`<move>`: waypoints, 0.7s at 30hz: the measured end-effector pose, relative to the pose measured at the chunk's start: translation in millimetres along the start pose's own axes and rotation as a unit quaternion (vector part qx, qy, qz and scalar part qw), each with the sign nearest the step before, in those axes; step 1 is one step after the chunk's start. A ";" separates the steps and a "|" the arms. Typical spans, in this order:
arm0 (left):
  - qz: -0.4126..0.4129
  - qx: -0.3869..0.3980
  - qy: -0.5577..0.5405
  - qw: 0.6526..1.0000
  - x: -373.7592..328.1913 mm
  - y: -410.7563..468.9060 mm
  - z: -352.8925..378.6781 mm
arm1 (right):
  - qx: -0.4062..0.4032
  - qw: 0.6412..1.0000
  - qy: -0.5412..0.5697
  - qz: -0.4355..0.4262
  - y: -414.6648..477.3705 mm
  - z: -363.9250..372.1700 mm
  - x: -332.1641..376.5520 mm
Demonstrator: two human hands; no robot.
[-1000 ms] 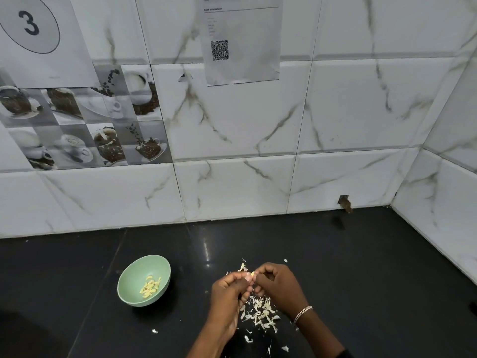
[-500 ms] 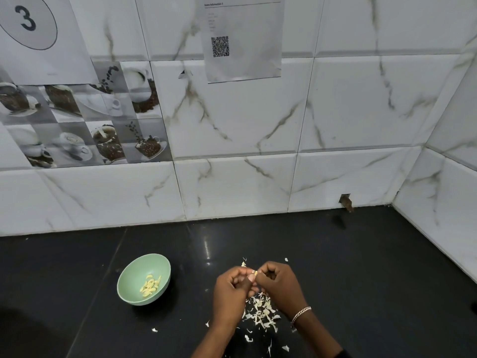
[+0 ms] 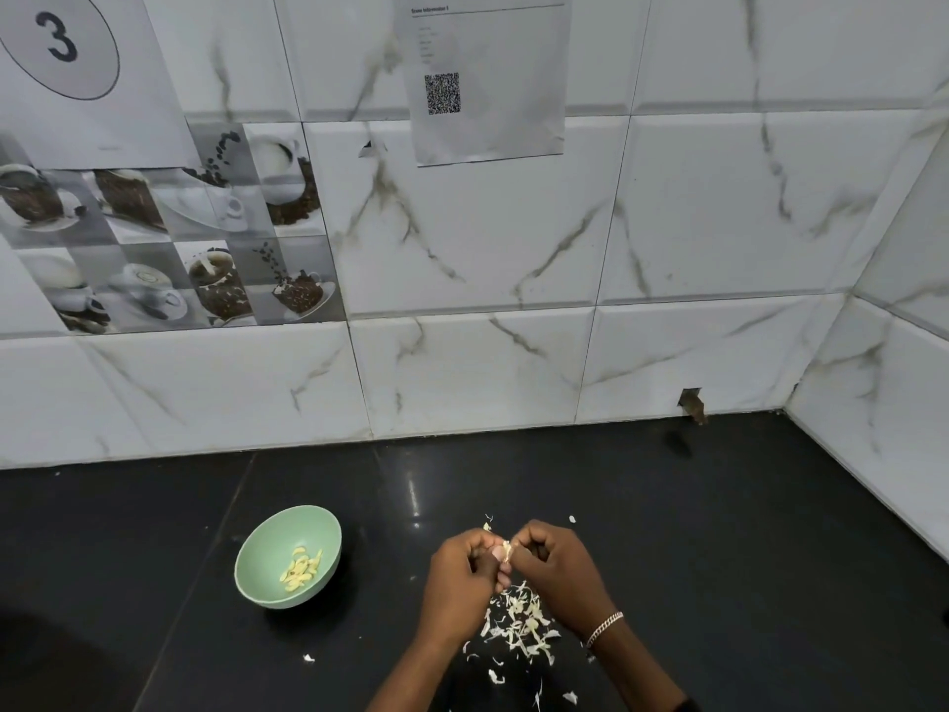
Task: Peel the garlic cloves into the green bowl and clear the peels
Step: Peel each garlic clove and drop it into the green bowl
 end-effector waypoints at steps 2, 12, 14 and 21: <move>0.004 -0.001 -0.014 1.000 1.5 0.1 0.7 | -0.001 1.000 0.012 0.004 -0.4 -0.1 2.1; 0.026 0.001 -0.083 0.996 4.3 2.5 0.0 | -0.001 0.999 0.031 0.007 -2.3 -0.7 5.5; 0.014 0.006 -0.113 0.993 6.3 3.0 -0.5 | 0.003 1.000 0.027 0.005 -2.3 -0.5 2.9; -0.016 0.025 -0.240 0.970 15.7 1.3 0.1 | 0.028 0.998 0.059 0.005 -3.3 -1.1 4.0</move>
Point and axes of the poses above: each hand's wrist, its own y-axis towards the middle knuckle, its own z-axis out of the palm, x = y × z, the point moved 3 cm from there along y, towards the middle knuckle, and after that the axes turned 14 degrees about x, right-handed, at the moved point
